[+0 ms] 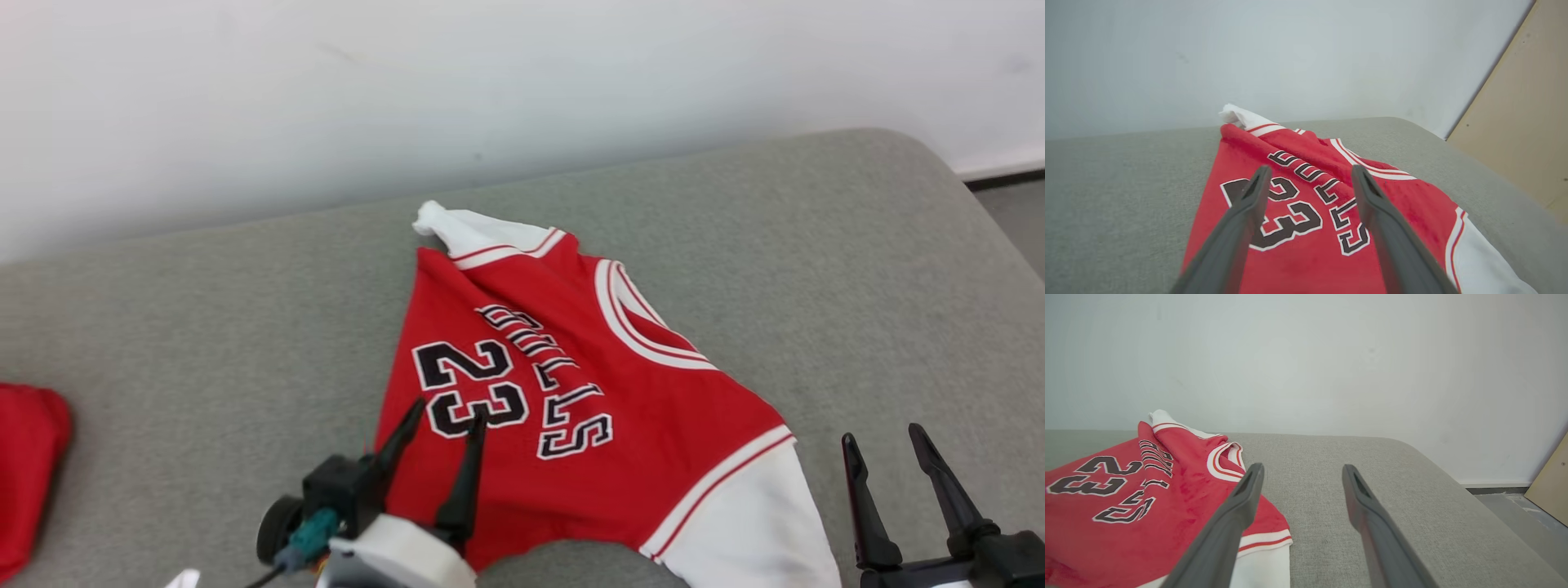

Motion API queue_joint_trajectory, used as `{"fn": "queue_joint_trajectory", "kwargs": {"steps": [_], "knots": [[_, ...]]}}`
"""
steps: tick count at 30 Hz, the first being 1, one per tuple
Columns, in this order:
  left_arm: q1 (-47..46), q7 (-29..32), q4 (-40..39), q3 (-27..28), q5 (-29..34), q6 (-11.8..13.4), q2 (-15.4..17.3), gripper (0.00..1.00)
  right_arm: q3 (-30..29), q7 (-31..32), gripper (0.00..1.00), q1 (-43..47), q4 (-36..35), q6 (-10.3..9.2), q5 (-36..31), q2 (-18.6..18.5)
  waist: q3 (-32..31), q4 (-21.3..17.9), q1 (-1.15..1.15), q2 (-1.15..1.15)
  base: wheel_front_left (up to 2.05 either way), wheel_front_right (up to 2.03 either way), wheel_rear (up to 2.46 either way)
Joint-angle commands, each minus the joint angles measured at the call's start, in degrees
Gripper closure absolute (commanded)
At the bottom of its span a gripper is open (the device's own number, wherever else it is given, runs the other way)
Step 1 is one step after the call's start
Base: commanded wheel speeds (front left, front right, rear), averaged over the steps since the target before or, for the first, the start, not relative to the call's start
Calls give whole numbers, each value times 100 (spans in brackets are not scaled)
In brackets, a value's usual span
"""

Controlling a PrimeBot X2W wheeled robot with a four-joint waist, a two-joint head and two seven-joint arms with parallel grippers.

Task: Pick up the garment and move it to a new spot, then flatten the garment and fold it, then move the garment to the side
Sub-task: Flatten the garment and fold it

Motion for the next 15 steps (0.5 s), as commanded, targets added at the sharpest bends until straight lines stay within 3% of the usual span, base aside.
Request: {"fn": "queue_joint_trajectory", "kwargs": {"steps": [1,9,15], "knots": [[273,-5,-4,133,125,-29,-33,0,-2,3,0,90,-36,-14,-67,-60,-226,276,0,0,0,0,0],[1461,-4,-119,1312,903,-273,-409,0,162,3,0,245,123,-14,-65,-103,-582,624,0,0,0,0,0],[2173,-5,-131,2159,1447,-635,-766,0,174,3,0,377,304,-14,-1,-65,-757,751,0,0,0,0,0]]}}
